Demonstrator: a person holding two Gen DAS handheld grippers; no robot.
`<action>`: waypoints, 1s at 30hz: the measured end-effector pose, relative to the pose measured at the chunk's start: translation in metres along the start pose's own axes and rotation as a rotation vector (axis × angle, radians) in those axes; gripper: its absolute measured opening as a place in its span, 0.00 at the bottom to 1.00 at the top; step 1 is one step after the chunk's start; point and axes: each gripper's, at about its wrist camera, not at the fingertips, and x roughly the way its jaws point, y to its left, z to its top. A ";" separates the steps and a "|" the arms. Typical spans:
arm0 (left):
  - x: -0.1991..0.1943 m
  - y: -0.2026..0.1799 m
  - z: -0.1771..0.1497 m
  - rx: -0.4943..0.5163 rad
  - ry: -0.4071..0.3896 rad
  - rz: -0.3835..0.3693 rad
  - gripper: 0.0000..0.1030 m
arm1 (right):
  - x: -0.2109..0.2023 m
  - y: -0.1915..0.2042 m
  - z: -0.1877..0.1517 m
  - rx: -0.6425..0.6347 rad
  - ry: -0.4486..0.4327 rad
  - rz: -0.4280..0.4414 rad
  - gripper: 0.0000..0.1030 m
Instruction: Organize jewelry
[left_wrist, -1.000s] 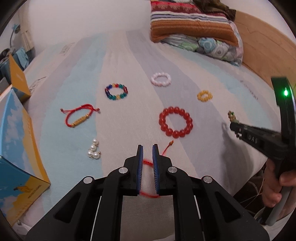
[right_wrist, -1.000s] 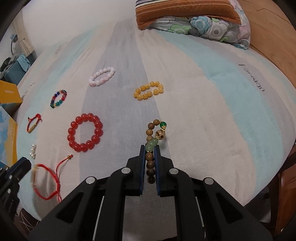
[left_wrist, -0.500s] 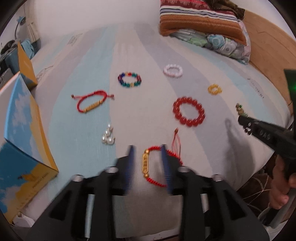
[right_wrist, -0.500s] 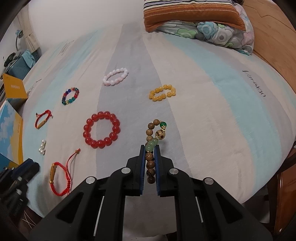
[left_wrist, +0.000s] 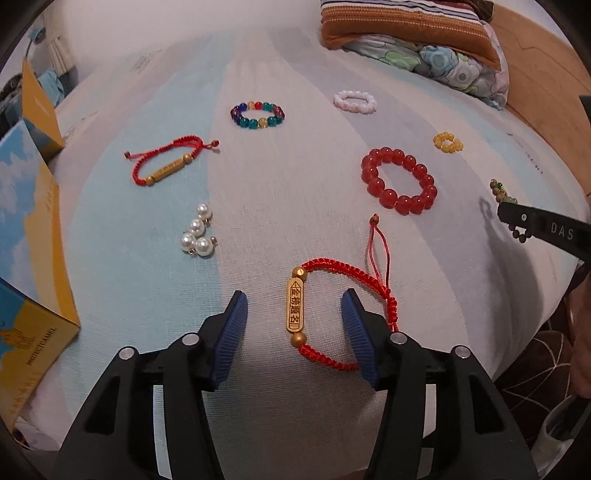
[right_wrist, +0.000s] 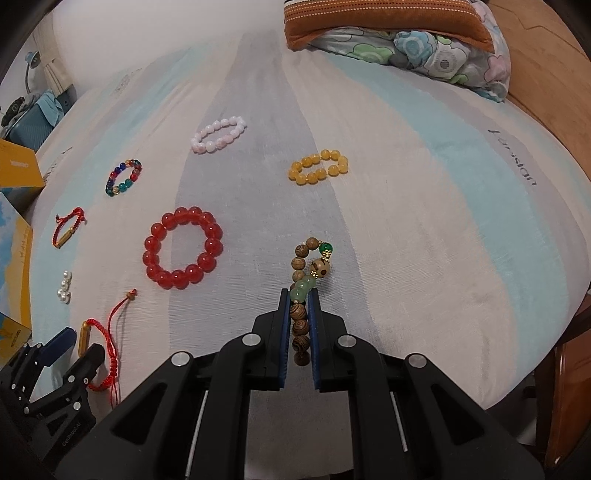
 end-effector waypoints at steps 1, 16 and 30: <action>0.000 0.000 0.000 0.002 0.000 0.001 0.58 | 0.000 0.000 0.000 -0.001 0.000 0.000 0.08; 0.001 -0.010 -0.002 0.033 0.012 0.053 0.41 | 0.000 0.002 -0.002 -0.004 0.000 0.009 0.08; -0.023 -0.013 0.006 0.055 -0.023 0.018 0.08 | -0.002 0.002 0.000 -0.002 -0.002 0.014 0.08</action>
